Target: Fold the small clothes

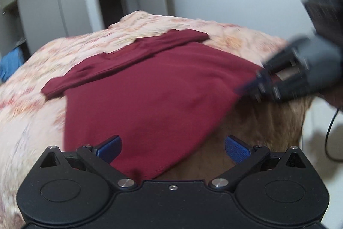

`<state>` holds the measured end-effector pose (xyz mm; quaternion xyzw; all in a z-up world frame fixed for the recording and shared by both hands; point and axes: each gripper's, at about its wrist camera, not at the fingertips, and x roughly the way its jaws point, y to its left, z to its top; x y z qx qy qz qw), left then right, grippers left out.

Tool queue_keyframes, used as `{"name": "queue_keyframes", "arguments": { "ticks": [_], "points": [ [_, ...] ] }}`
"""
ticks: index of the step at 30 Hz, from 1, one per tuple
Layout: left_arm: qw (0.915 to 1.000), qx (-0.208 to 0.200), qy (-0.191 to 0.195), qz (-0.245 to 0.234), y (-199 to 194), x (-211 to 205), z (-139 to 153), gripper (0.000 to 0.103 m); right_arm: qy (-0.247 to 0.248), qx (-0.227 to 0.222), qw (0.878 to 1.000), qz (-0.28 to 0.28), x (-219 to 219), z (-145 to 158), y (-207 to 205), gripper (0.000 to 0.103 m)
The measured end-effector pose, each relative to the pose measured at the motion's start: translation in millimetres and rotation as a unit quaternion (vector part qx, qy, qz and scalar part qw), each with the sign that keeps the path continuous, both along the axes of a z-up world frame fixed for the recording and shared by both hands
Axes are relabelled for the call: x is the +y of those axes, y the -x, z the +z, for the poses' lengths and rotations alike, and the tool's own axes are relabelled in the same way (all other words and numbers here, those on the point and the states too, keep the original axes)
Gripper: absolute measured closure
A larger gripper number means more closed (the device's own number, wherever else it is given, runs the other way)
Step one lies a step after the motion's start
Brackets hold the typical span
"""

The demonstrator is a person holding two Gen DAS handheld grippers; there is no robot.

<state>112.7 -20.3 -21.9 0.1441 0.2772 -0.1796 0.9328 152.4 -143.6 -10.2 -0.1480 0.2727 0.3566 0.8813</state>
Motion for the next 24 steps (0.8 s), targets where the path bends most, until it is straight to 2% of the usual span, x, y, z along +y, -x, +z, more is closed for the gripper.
{"name": "queue_keyframes", "arguments": {
  "ticks": [4,8,10,13,16,18,24],
  "points": [
    [0.9996,0.01,-0.025,-0.009,-10,-19,-13,0.001,-0.087,0.069,0.994,-0.013,-23,19,-26,0.091],
    [0.9987,0.018,-0.046,0.01,-24,-27,-22,0.005,-0.125,0.111,0.986,-0.01,-37,26,-41,0.091],
    [0.9987,0.019,-0.043,0.021,-29,-25,-22,0.011,-0.139,0.126,0.982,-0.014,-44,26,-44,0.091],
    [0.9984,0.022,-0.034,0.041,-34,-16,-20,0.021,-0.161,0.142,0.977,-0.019,-53,25,-44,0.091],
    [0.9982,0.022,-0.018,0.052,-33,-5,-18,0.04,-0.177,0.147,0.973,-0.023,-60,24,-43,0.091],
    [0.9975,0.013,-0.026,0.065,-29,0,-17,0.048,-0.189,0.152,0.97,-0.026,-62,24,-45,0.091],
    [0.9902,-0.016,-0.071,0.119,-20,21,-17,0.055,-0.206,0.147,0.967,-0.029,-64,28,-48,0.091]
  ]
}}
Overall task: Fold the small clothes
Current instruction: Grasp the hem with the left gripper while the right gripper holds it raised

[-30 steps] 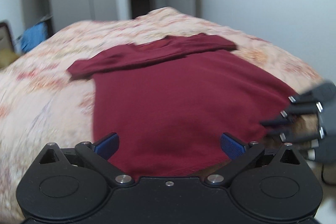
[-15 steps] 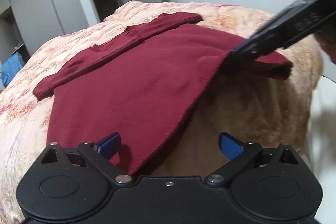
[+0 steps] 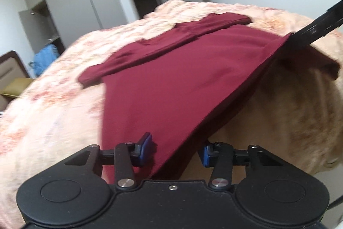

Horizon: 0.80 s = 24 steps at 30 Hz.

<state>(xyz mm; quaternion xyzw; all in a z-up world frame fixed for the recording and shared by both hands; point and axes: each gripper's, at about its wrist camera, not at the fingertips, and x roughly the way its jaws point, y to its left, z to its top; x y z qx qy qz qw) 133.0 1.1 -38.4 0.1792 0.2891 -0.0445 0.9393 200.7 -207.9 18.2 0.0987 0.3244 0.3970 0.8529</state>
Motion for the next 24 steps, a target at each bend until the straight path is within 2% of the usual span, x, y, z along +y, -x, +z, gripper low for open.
{"name": "queue_keyframes", "arguments": {
  "ticks": [3,9,14,16,17,19,21,24],
  "points": [
    [0.9997,-0.002,-0.011,0.021,1,17,2,0.064,0.003,-0.003,1.0,-0.001,1,1,-1,0.091],
    [0.9997,-0.013,0.017,0.01,1,36,16,0.086,0.023,-0.003,1.0,0.0,8,-3,2,0.091],
    [0.9992,-0.036,0.017,-0.001,-4,33,32,0.093,0.086,-0.036,0.996,-0.007,25,-14,15,0.087],
    [0.999,-0.042,0.016,-0.003,-8,30,38,0.094,0.116,-0.055,0.992,-0.01,33,-22,24,0.072],
    [0.9989,-0.045,0.015,-0.005,-9,30,41,0.094,0.132,-0.067,0.989,-0.013,37,-26,29,0.069],
    [0.9986,-0.051,0.012,-0.007,-11,28,46,0.094,0.165,-0.093,0.982,-0.012,46,-35,38,0.056],
    [0.9984,-0.054,0.012,-0.009,-13,26,51,0.094,0.2,-0.118,0.973,-0.019,55,-44,50,0.05],
    [0.9981,-0.06,0.008,-0.011,-15,23,57,0.094,0.252,-0.155,0.955,-0.027,67,-54,63,0.05]
  ]
}}
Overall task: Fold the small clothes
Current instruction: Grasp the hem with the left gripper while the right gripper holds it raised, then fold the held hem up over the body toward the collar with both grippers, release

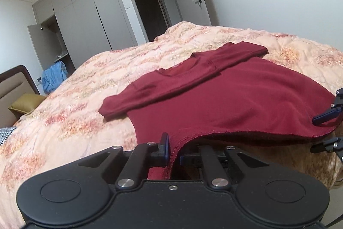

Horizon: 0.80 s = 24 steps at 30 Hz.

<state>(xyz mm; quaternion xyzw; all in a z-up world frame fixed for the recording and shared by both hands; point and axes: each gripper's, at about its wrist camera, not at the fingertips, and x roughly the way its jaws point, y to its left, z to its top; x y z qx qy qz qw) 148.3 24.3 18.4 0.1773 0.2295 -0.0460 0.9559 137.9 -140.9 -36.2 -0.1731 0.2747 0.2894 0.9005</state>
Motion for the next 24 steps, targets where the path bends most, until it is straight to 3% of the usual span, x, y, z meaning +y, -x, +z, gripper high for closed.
{"name": "queue_keyframes", "arguments": {
  "ticks": [5,7,8,11,12,13,16,19,24],
  "points": [
    [0.9999,-0.012,-0.005,0.0,4,-3,5,0.094,0.112,-0.093,0.989,-0.036,10,-20,19,0.055],
    [0.9999,-0.012,-0.009,0.002,8,-2,5,0.094,0.137,-0.126,0.981,-0.058,6,-26,26,0.073],
    [0.9999,-0.01,-0.01,0.003,9,-2,4,0.094,0.141,-0.135,0.978,-0.072,3,-27,29,0.075],
    [0.9999,-0.011,-0.003,0.005,18,-1,1,0.098,0.13,-0.15,0.975,-0.098,-10,-24,38,0.086],
    [0.9998,-0.021,0.003,0.006,23,0,0,0.099,0.126,-0.155,0.975,-0.1,-13,-23,41,0.096],
    [0.9994,-0.033,0.007,0.007,29,-1,-1,0.1,0.121,-0.163,0.974,-0.102,-16,-20,44,0.098],
    [0.9975,-0.07,0.0,0.01,47,-4,0,0.1,0.1,-0.206,0.967,-0.109,-21,-8,58,0.099],
    [0.9949,-0.096,0.027,0.015,62,-1,11,0.1,0.081,-0.243,0.959,-0.12,-28,8,70,0.099],
    [0.9913,-0.125,0.041,0.007,99,-4,39,0.1,0.034,-0.282,0.95,-0.129,-42,44,98,0.099]
  ]
}}
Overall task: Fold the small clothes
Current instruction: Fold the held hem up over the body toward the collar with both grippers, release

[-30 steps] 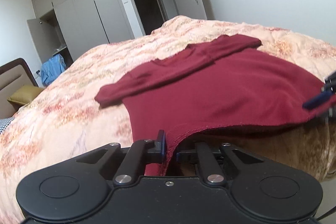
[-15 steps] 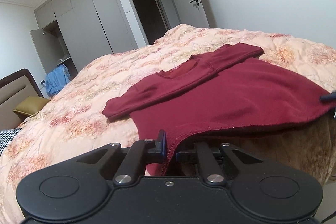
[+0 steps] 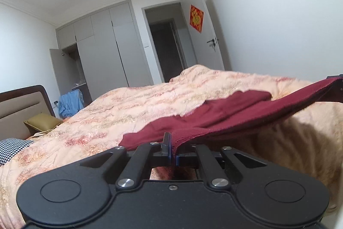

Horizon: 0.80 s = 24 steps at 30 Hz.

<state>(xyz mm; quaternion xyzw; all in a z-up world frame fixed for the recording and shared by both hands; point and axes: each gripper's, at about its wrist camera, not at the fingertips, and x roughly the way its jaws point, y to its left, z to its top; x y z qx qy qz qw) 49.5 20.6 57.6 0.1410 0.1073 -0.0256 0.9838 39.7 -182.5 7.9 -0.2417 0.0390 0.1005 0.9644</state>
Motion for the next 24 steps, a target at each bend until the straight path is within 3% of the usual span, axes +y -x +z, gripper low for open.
{"name": "queue_keyframes", "arguments": {
  "ticks": [6,12,16,19,24],
  "points": [
    [0.9995,0.007,0.024,-0.019,61,5,40,0.1,-0.067,-0.006,0.995,0.075,-34,44,57,0.099],
    [0.9976,0.024,0.05,-0.04,73,10,57,0.1,-0.057,0.005,0.994,0.094,-48,74,88,0.099],
    [0.9912,0.064,0.103,-0.053,43,23,68,0.1,-0.055,0.009,0.994,0.09,-35,82,86,0.099],
    [0.9824,0.103,0.141,-0.066,1,39,79,0.1,-0.059,0.017,0.994,0.093,-34,90,52,0.099],
    [0.9807,0.142,0.116,-0.069,-82,55,96,0.099,-0.053,0.034,0.993,0.097,-39,108,-22,0.099]
  ]
}}
